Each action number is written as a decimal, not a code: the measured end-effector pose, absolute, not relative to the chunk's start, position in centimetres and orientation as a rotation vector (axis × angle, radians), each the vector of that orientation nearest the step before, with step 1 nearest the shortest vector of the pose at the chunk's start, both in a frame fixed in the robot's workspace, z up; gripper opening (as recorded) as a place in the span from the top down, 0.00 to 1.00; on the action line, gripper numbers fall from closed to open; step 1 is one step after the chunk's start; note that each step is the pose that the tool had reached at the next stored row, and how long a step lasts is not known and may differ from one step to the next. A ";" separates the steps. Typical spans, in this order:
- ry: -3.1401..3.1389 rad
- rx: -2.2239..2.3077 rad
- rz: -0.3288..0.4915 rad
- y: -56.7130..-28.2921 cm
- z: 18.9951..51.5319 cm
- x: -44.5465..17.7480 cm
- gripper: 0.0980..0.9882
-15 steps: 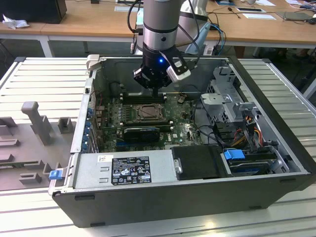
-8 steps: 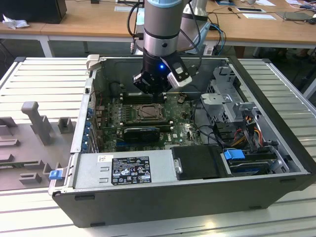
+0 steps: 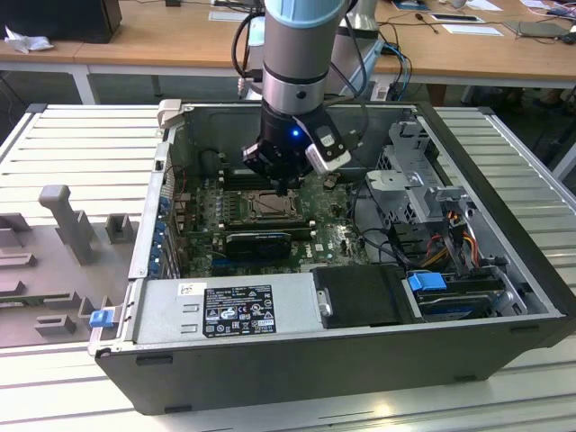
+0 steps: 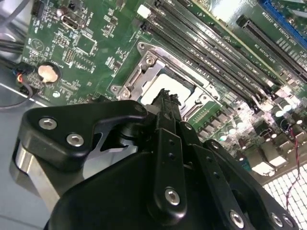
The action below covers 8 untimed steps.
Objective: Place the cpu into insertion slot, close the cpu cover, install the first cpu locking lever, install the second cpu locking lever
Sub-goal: 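Install the second cpu locking lever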
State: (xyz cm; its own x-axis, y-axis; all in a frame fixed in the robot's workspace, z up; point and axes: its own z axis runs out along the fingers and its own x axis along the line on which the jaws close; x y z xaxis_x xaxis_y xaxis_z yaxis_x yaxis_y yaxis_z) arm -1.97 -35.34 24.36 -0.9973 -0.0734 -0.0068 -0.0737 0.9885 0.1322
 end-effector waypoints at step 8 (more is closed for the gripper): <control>3.130 -0.116 0.213 -37.0 24.0 -2.1 0.99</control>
